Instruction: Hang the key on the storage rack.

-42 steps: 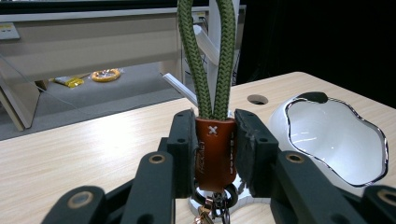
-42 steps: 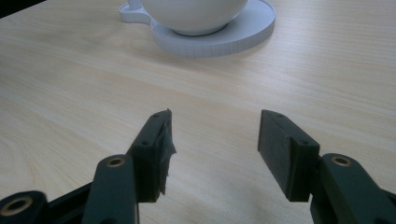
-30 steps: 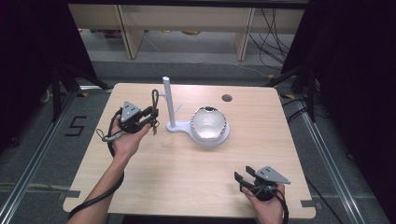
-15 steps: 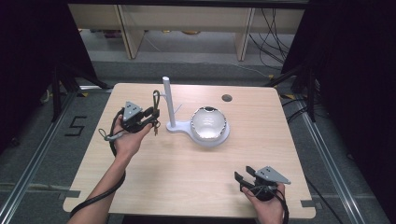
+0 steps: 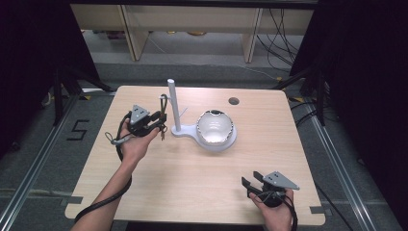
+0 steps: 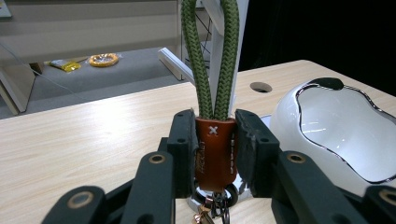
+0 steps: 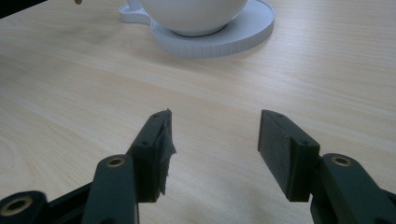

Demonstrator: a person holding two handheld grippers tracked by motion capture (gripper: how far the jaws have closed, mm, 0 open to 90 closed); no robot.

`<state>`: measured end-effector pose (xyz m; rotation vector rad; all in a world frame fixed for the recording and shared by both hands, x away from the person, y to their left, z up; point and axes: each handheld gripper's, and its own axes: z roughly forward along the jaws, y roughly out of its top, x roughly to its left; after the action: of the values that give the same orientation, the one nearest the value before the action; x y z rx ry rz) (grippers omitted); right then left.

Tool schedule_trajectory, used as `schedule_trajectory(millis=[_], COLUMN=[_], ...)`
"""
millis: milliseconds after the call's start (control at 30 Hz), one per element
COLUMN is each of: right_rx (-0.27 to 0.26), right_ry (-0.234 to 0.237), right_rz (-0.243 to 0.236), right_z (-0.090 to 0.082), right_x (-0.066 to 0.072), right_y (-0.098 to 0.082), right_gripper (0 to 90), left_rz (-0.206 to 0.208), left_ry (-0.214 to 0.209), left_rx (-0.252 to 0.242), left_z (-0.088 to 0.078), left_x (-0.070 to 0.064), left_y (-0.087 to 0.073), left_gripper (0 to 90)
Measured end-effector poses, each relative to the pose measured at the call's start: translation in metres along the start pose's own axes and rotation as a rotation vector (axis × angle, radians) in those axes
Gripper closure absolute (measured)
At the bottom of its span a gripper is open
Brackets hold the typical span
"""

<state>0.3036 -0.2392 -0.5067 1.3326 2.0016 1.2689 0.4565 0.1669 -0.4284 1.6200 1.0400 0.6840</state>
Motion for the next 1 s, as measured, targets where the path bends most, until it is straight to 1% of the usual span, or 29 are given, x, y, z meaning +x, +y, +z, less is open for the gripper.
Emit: schedule_trajectory(millis=[167,233,267,300,333,467,500,533,567,600,800,900,1000], right_rx=[-0.004,0.005,0.007,0.021,0.012,0.015,0.01,0.01,0.003,-0.001,0.008,0.004,0.007], right_ry=[-0.004,-0.001,-0.002,-0.005,-0.004,-0.004,-0.005,-0.005,-0.003,-0.002,0.002,-0.004,0.001], right_rz=[-0.006,-0.005,0.002,0.039,0.018,0.025,0.015,0.015,-0.009,-0.001,0.004,-0.01,-0.001], right_z=[0.001,0.0,0.0,-0.001,0.0,-0.001,0.0,0.0,0.0,0.0,-0.001,0.0,-0.001], right_x=[0.0,0.0,0.001,0.004,0.002,0.002,0.002,0.002,0.0,0.0,0.0,-0.001,0.0], right_y=[0.0,0.0,0.0,0.0,0.0,0.0,0.0,0.0,0.0,0.0,0.0,0.0,0.0], right_gripper=[45.9,45.8,45.8,45.8,45.8,45.8,45.8,45.8,45.8,45.8,45.8,45.8,45.8], left_rz=[0.001,0.0,-0.001,-0.001,0.002,0.004,0.003,0.009,0.008,0.011,0.014,0.021,0.022], left_ry=[0.0,-0.002,-0.003,-0.004,-0.005,-0.01,-0.011,-0.013,-0.012,-0.014,-0.019,-0.019,-0.02], left_rx=[0.005,0.006,0.007,0.009,0.01,0.018,0.02,0.025,0.025,0.027,0.038,0.042,0.046], left_z=[0.001,0.002,0.003,0.004,0.005,0.008,0.009,0.009,0.01,0.011,0.015,0.016,0.017], left_x=[-0.001,-0.001,-0.002,-0.002,-0.002,-0.004,-0.005,-0.005,-0.006,-0.006,-0.007,-0.007,-0.006], left_y=[0.0,-0.001,-0.001,-0.001,-0.002,-0.003,-0.004,-0.004,-0.004,-0.004,-0.003,-0.003,-0.002], left_gripper=[68.2,68.2,68.2,68.2,68.1,68.0,67.9,67.9,67.9,67.8,67.4,67.2,66.9])
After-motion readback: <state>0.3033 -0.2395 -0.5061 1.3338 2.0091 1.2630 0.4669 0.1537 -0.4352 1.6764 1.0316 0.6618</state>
